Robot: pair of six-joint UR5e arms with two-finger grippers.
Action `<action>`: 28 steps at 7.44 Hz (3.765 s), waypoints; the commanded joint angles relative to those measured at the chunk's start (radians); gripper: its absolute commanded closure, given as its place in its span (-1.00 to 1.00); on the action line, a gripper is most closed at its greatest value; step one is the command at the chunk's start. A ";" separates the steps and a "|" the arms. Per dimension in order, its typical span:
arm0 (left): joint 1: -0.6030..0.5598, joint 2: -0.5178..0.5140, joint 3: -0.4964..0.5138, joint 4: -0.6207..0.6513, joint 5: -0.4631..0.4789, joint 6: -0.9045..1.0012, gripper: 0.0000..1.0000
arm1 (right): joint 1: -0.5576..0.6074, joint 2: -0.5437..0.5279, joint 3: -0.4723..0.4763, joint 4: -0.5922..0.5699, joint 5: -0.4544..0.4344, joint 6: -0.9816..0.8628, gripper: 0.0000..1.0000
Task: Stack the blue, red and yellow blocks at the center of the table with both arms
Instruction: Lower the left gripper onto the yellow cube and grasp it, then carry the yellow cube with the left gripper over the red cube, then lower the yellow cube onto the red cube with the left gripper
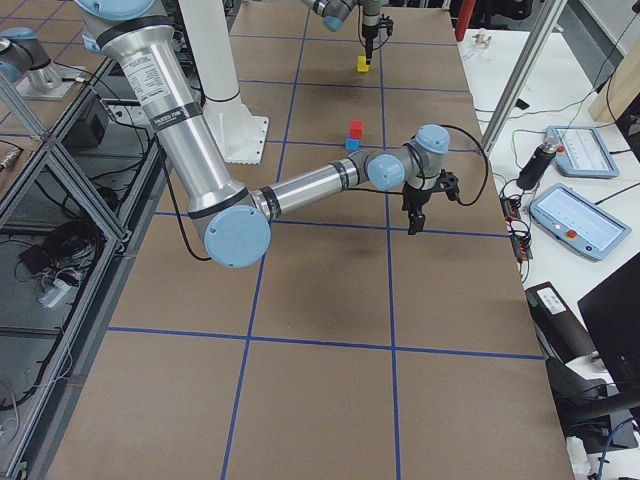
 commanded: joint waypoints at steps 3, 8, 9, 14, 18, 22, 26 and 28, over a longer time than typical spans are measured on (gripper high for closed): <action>0.027 0.001 0.009 -0.001 0.000 0.002 -0.99 | 0.000 -0.004 0.000 0.000 0.000 0.000 -0.98; 0.018 -0.008 -0.072 0.084 -0.006 0.009 1.00 | 0.000 -0.006 0.009 0.000 0.005 0.002 -0.98; 0.018 -0.083 -0.128 0.237 -0.006 0.009 1.00 | 0.000 -0.004 0.009 -0.002 0.005 0.002 -0.98; 0.158 -0.586 -0.178 0.680 0.000 -0.094 1.00 | 0.020 -0.020 -0.001 0.000 -0.037 -0.005 -0.99; 0.307 -0.856 0.099 0.671 0.020 -0.211 1.00 | 0.049 -0.027 0.000 -0.002 -0.026 -0.003 -0.99; 0.329 -0.869 0.180 0.583 0.035 -0.225 1.00 | 0.049 -0.031 0.005 -0.002 0.008 0.000 -0.98; 0.350 -0.867 0.178 0.568 0.032 -0.243 1.00 | 0.049 -0.034 0.003 -0.002 0.008 0.000 -0.99; 0.352 -0.867 0.178 0.556 0.032 -0.250 1.00 | 0.049 -0.034 0.005 -0.002 0.008 0.000 -0.99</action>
